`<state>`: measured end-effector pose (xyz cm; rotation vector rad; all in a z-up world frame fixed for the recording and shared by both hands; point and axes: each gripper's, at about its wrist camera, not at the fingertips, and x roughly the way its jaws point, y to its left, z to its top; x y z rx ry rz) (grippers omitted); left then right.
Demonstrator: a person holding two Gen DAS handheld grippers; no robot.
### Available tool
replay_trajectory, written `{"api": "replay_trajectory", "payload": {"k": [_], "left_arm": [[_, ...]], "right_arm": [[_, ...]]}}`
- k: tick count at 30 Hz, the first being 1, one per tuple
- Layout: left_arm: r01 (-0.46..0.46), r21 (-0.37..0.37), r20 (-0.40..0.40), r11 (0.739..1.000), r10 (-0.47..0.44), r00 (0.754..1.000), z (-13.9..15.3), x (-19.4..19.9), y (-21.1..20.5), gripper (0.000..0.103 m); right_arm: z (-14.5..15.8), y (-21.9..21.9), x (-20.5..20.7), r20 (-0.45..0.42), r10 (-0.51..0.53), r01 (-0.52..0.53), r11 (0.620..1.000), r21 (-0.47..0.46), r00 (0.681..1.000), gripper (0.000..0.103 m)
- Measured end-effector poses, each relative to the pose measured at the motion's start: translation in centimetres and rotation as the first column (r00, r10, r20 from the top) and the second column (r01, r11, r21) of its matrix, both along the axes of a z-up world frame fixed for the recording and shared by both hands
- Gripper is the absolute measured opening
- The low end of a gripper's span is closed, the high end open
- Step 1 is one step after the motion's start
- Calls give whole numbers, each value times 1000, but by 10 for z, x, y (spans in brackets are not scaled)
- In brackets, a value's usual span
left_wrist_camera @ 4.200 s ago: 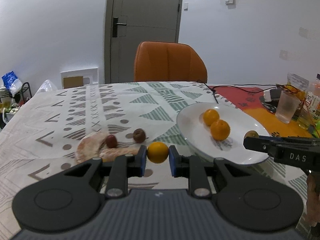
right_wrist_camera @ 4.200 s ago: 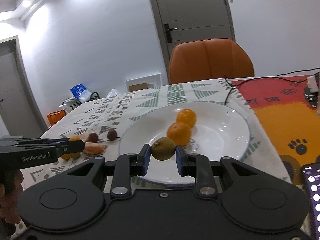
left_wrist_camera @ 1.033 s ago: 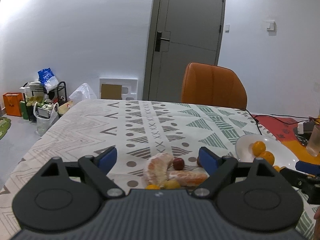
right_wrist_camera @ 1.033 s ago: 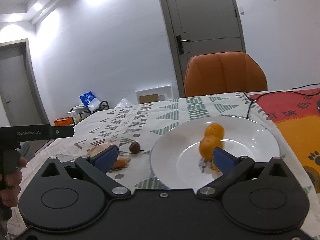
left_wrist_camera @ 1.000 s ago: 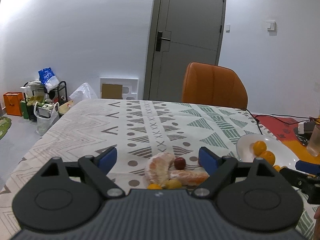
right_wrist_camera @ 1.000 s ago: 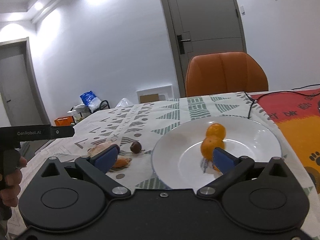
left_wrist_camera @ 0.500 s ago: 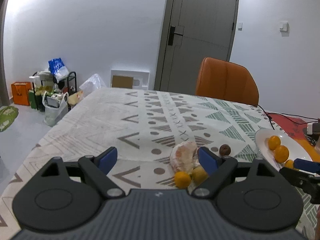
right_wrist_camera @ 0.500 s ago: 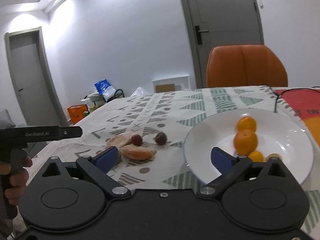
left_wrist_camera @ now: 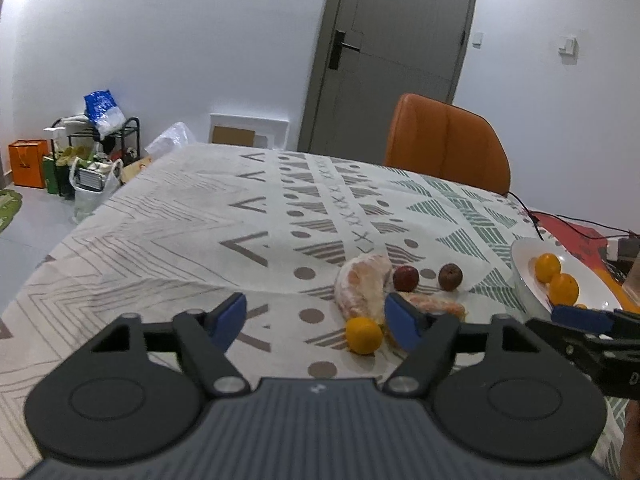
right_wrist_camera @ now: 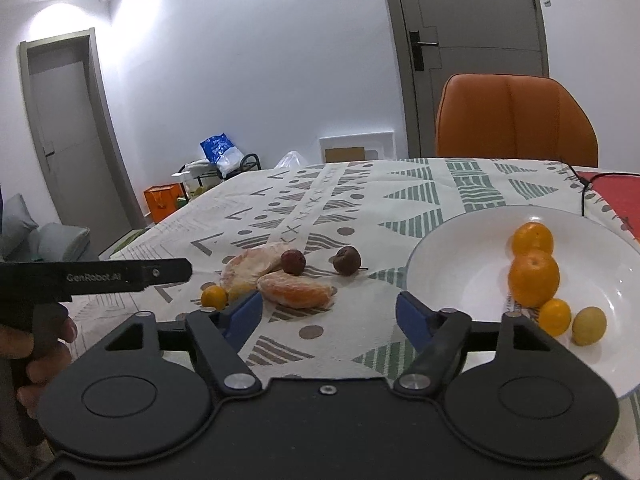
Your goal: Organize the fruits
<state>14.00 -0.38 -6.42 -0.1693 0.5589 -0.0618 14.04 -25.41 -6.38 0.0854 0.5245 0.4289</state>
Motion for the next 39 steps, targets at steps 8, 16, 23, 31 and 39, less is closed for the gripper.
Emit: {"api": "replay_trajectory", "payload": {"k": [8, 16, 23, 31, 39], "left_arm": [[39, -26, -28, 999, -40, 999, -11, 10, -6, 56], [68, -60, -69, 996, -72, 995, -22, 22, -11, 21], [43, -68, -67, 997, -48, 997, -18, 19, 1, 21], [9, -75, -58, 997, -14, 998, -12, 14, 20, 21], [-22, -65, -65, 998, 17, 998, -11, 11, 36, 21]], "right_arm": [[-1, 11, 8, -18, 25, -25, 1000, -17, 1000, 61], [-3, 22, 20, -33, 36, -38, 998, -46, 999, 59], [-6, 33, 30, -42, 55, -58, 996, -65, 998, 57], [-13, 47, 44, -64, 73, -79, 992, -94, 995, 43], [-17, 56, 56, -62, 82, -90, 987, -135, 995, 45]]}}
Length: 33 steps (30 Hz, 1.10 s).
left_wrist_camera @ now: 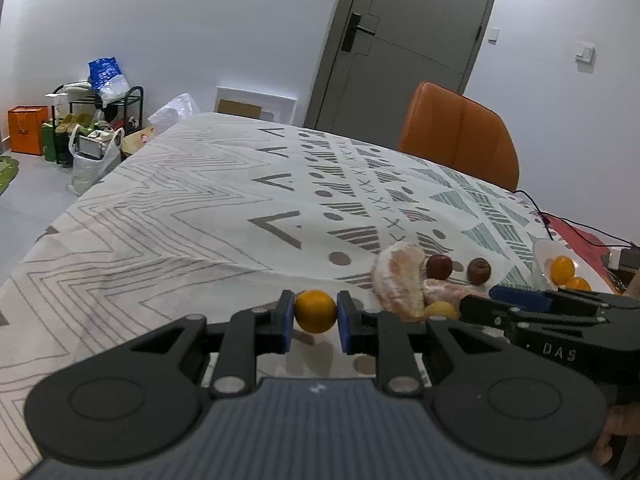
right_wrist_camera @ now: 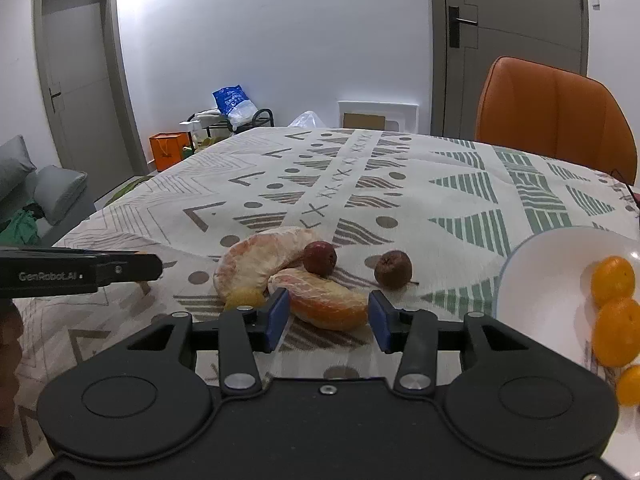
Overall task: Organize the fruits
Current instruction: 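Lift the mandarin with the left tool while the right tool approaches the red plums, then grasp a peeled pomelo segment with the right tool while the left tool holds the mandarin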
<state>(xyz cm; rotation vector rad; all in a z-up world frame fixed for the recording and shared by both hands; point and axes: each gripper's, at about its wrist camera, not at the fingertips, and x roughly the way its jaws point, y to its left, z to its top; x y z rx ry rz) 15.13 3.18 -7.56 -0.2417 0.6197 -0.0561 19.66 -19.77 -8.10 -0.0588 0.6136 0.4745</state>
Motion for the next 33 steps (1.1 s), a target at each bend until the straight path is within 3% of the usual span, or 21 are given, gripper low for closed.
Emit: {"api": "replay_trajectory", "payload": {"k": [6, 13, 20, 33], "left_arm": [[-12, 4, 1, 1000, 12, 1000, 1, -2, 3, 21], [-15, 6, 1, 1000, 15, 1000, 1, -2, 1, 21], [-14, 7, 8, 1000, 13, 1000, 2, -4, -1, 21], [-16, 3, -5, 1000, 16, 1000, -3, -5, -1, 21]], "right_arm": [[-2, 9, 7, 3, 19, -19, 999, -25, 1000, 53], [-5, 12, 10, -4, 28, -29, 999, -31, 1000, 54], [-6, 4, 5, -23, 21, -22, 999, -33, 999, 40], [-5, -2, -2, -31, 20, -20, 1000, -3, 999, 41]]}}
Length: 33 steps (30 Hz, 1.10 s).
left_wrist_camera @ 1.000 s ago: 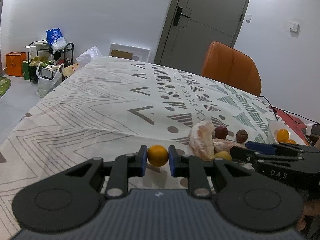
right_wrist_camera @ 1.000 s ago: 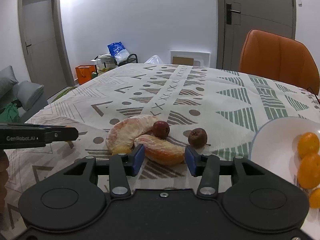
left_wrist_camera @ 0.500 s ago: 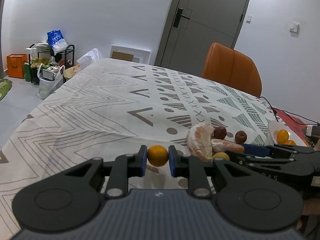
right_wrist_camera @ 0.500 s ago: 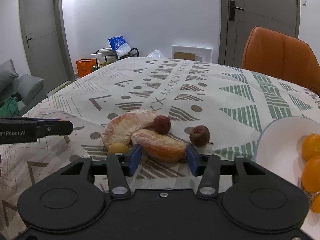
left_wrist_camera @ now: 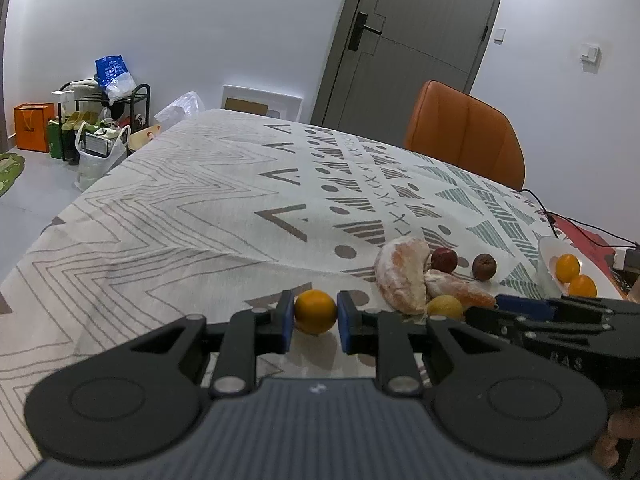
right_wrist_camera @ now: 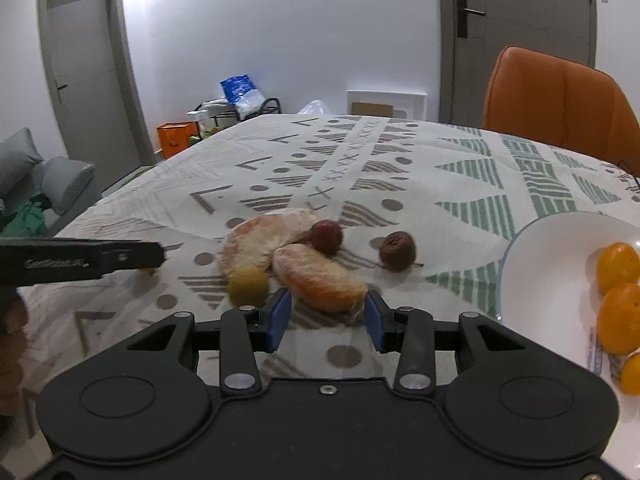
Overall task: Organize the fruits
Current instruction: 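Grasp a peeled pomelo segment with the right tool while the left tool holds the mandarin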
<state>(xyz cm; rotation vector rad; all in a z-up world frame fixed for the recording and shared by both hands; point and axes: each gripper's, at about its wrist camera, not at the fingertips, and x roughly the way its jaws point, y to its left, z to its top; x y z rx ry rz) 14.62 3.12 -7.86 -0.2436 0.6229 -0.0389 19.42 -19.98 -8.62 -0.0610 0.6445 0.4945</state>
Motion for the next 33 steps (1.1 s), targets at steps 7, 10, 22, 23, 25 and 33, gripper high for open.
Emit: {"api": "replay_trajectory", "payload": {"k": [7, 10, 22, 23, 25, 33], "left_arm": [[-8, -2, -9, 1000, 8, 1000, -2, 2, 2, 21], [-6, -3, -9, 1000, 6, 1000, -2, 2, 2, 21], [10, 18, 21, 1000, -11, 1000, 10, -2, -12, 21], [11, 19, 24, 1000, -11, 1000, 11, -2, -13, 21], [13, 19, 34, 1000, -14, 999, 14, -2, -18, 21], [41, 33, 57, 999, -43, 997, 23, -6, -38, 21]], "right_arm": [[-3, 6, 4, 10, 15, -15, 1000, -5, 1000, 47], [-2, 4, 4, 6, 10, -10, 1000, -7, 1000, 39], [13, -14, -9, 31, -5, 3, 998, 55, 1000, 29], [14, -16, -10, 35, -9, 7, 998, 59, 999, 28], [17, -21, -13, 40, -13, 10, 998, 68, 999, 28], [24, -40, -24, 63, -31, 24, 994, 108, 997, 24]]}}
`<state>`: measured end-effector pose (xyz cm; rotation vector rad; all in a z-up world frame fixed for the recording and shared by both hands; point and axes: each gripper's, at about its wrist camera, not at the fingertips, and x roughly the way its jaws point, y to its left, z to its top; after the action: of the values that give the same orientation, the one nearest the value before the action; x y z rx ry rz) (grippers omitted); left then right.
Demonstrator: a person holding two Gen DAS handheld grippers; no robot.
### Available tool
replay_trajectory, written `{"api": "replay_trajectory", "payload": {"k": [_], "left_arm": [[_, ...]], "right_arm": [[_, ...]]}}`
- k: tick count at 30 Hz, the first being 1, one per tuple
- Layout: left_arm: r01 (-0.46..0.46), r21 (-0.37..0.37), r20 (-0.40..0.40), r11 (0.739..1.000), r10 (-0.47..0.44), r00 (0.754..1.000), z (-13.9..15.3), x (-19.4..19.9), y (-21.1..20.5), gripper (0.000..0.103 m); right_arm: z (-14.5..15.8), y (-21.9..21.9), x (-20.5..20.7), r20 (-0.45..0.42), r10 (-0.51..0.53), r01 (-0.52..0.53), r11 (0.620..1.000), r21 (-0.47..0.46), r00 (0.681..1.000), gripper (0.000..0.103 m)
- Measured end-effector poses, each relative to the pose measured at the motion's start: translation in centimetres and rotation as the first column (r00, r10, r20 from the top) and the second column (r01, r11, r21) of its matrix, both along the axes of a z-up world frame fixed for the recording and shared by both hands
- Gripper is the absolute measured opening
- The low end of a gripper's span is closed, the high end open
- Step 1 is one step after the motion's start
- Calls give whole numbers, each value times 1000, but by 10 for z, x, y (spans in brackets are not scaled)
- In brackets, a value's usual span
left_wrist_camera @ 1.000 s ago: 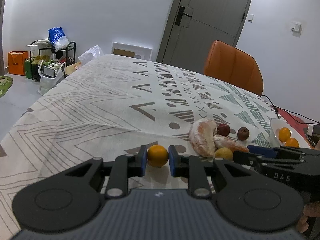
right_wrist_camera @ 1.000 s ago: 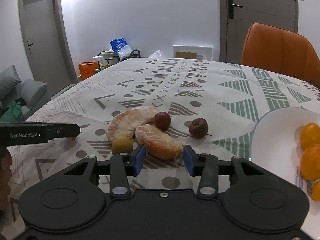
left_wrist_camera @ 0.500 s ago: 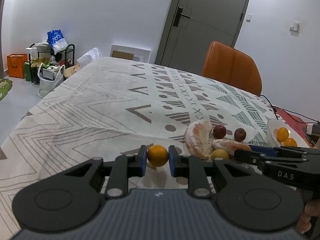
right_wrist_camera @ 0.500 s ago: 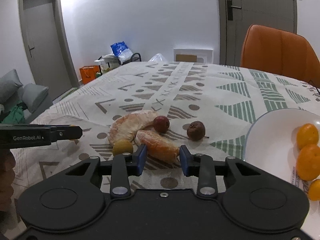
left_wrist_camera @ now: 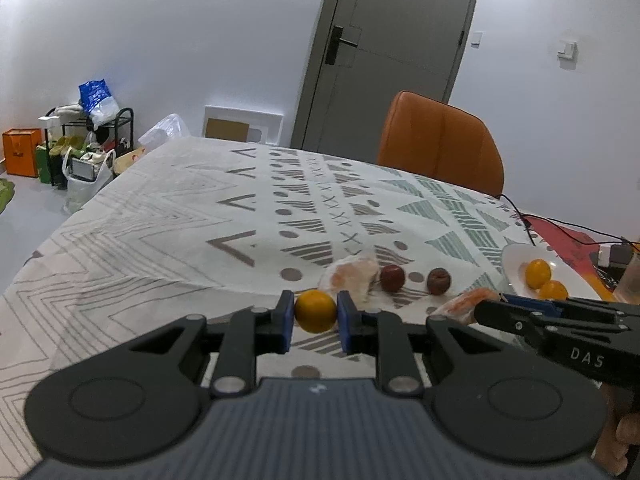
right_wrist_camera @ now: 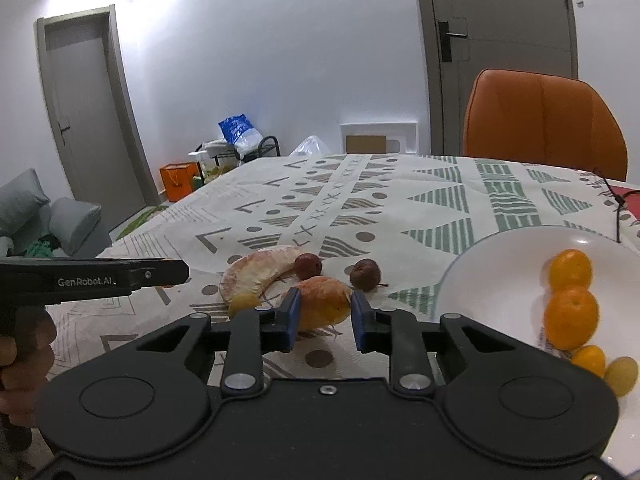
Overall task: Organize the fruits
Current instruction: 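Grasp a peeled pomelo segment with the right tool while the left tool holds the mandarin, then carry the pomelo segment and mandarin over the white plate and open both tools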
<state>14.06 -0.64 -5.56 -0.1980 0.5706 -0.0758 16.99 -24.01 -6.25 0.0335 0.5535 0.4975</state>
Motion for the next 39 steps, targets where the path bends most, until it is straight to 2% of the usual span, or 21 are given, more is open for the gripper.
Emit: {"api": "replay_trajectory", "payload": {"k": [2, 3, 11, 13, 15, 19, 23, 37, 39], "left_arm": [[5, 2, 3, 1000, -5, 1000, 1, -1, -4, 21], [8, 3, 4, 1000, -8, 1000, 2, -1, -6, 21], [21, 7, 10, 1000, -21, 1000, 3, -1, -13, 21], [19, 7, 8, 1000, -19, 1000, 3, -1, -14, 21], [17, 7, 5, 1000, -17, 1000, 2, 0, -13, 21], [13, 3, 0, 1000, -13, 1000, 1, 0, -10, 21], [9, -8, -2, 1000, -9, 1000, -1, 1, -6, 21], [-13, -45, -14, 999, 13, 1000, -12, 2, 19, 21], [-17, -50, -16, 999, 17, 1000, -13, 2, 22, 21]], "right_arm": [[1, -4, -2, 5, -6, 6, 1000, 7, 1000, 22], [2, -7, -3, 7, -8, 8, 1000, 12, 1000, 1], [4, -14, -4, -8, -2, 3, 999, 40, 1000, 0], [2, -12, -3, -26, 1, 0, 999, 33, 1000, 6], [1, -9, -4, -25, -2, 2, 1000, 19, 1000, 20], [-2, -4, -4, -34, -25, 24, 999, -24, 999, 26], [-3, 4, -6, -21, -38, 36, 997, -71, 999, 54], [-16, 37, 1, 3, -84, 82, 969, -232, 996, 56], [-15, 40, 1, 3, -74, 72, 971, -228, 997, 51]]}}
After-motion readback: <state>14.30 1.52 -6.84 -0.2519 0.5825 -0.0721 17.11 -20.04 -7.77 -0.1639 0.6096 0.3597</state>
